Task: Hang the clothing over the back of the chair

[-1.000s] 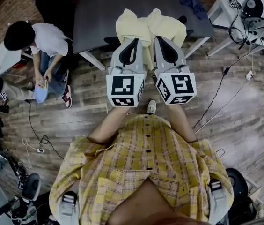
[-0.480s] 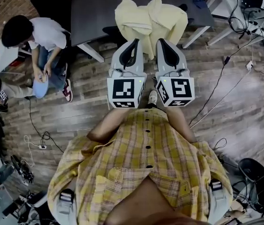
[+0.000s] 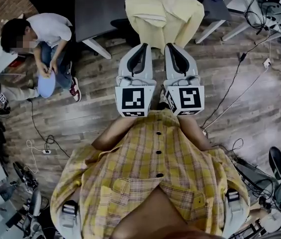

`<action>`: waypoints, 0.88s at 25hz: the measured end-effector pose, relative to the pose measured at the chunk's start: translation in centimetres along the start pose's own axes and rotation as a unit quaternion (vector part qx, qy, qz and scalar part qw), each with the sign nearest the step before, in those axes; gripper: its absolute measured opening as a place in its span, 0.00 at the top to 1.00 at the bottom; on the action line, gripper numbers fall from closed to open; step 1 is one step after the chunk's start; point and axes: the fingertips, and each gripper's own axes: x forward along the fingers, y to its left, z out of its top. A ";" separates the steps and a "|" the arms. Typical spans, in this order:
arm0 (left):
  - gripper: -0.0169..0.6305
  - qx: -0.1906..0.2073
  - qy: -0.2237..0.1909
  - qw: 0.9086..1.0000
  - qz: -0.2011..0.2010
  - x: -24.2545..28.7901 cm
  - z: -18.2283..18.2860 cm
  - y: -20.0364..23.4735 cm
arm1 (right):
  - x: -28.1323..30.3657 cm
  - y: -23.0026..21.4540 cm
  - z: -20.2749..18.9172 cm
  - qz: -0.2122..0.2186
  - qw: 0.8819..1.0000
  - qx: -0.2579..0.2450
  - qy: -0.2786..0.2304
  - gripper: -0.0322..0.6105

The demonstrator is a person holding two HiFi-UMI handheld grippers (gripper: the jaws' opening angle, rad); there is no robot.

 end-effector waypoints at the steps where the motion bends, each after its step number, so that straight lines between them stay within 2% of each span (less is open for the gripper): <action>1: 0.97 -0.001 0.000 1.000 0.001 -0.3 -0.1 0.0 | -0.1 0.3 -0.1 0.001 1.000 -0.002 0.001 0.95; 7: 0.97 0.011 -0.003 1.000 0.004 -1.7 -0.7 0.2 | -1.0 1.5 -0.8 0.002 1.000 -0.009 0.003 0.95; 10: 0.97 0.003 -0.008 1.000 0.004 -1.8 -0.9 0.2 | -1.1 1.6 -0.8 0.001 1.000 -0.009 0.000 0.95; 22: 0.97 0.009 0.005 1.000 0.003 -1.1 -1.7 0.3 | -0.6 1.0 -1.2 -0.002 1.000 -0.004 -0.003 0.95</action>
